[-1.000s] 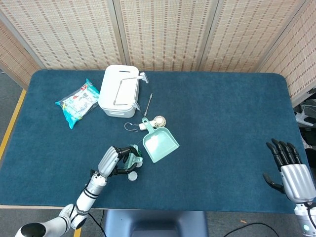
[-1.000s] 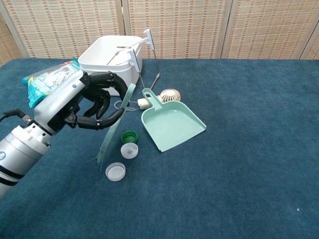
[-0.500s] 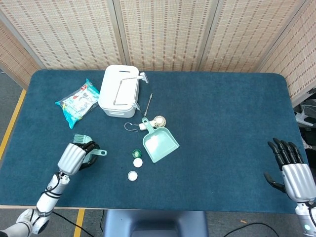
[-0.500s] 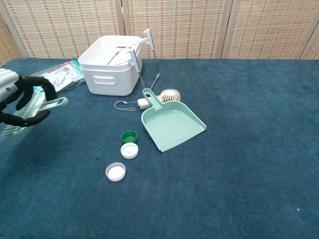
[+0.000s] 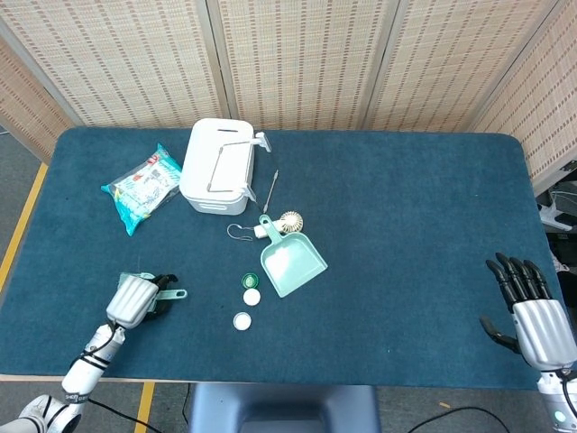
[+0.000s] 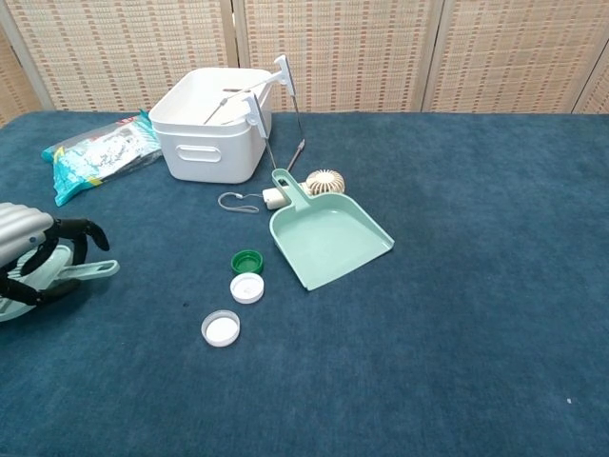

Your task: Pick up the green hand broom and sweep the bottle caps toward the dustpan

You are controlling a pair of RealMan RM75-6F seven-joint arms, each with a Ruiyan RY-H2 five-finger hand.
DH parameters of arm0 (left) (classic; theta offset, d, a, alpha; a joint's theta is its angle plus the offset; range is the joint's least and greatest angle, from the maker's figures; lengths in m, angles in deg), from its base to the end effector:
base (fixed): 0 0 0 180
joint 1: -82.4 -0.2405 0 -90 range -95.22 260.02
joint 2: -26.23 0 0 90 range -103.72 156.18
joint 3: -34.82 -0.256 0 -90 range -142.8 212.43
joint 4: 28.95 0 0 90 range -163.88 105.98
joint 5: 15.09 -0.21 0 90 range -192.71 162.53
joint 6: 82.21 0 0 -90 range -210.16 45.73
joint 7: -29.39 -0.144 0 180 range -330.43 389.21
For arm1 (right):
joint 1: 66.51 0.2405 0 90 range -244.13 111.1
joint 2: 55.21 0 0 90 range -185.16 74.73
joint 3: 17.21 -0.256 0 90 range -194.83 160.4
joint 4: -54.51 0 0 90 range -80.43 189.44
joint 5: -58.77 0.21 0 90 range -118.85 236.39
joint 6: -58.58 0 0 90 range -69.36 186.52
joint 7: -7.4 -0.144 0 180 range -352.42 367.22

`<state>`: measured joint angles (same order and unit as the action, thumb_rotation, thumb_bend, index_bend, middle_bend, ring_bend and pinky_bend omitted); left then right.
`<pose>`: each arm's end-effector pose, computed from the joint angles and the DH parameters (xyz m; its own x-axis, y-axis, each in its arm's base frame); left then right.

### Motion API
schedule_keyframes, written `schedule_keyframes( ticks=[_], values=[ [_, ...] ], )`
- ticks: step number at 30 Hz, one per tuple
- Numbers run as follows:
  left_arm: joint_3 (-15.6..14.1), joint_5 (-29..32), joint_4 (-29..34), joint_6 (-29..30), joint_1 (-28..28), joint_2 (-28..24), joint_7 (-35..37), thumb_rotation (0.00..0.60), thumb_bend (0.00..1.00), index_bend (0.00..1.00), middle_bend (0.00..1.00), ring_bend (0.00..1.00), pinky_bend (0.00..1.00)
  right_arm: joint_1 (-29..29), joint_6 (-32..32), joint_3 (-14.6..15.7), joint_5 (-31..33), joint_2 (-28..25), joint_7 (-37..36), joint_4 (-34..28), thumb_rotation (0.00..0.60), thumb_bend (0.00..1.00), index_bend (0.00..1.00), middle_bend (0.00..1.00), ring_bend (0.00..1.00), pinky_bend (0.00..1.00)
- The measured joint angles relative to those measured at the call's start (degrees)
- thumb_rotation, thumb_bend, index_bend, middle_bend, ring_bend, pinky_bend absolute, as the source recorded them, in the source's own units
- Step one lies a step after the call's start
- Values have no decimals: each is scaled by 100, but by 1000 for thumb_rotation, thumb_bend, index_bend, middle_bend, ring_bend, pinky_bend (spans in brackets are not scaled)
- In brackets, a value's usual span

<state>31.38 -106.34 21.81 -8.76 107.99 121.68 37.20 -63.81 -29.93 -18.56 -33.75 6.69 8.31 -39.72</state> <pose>-0.2984 0.2826 -0.0020 0.5248 0.1186 0.8429 0.8021 -0.4002 -0.4432 -0.2976 -0.1630 0.1661 0.4198 0.0180 0.9074 -0.9034 -0.0884 0.4197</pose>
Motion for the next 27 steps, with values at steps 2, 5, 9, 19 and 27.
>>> schedule_keyframes(
  ticks=[2,5,9,19,27],
  values=[
    [11,17,264,-31,10,-103,55,600,289,0,0,605,931,7,26,3,9,7,23,-1,600,204,0,0,0,0],
    [21,9,699,-25,18,-298,152,600,274,0,0,567,934,12,54,15,13,13,53,-24,600,204,0,0,0,0],
    [25,-45,1238,12,31,-583,252,600,269,0,0,492,917,0,46,27,8,6,82,-55,600,204,0,0,0,0],
    [-4,-117,2408,1508,-760,-1578,227,600,317,0,0,0,142,2,151,44,95,-1,273,-83,600,204,0,0,0,0],
    [-145,23,2726,2100,-1629,-2207,-51,600,335,0,0,0,98,13,254,70,149,19,553,-225,600,204,0,0,0,0]
  ],
)
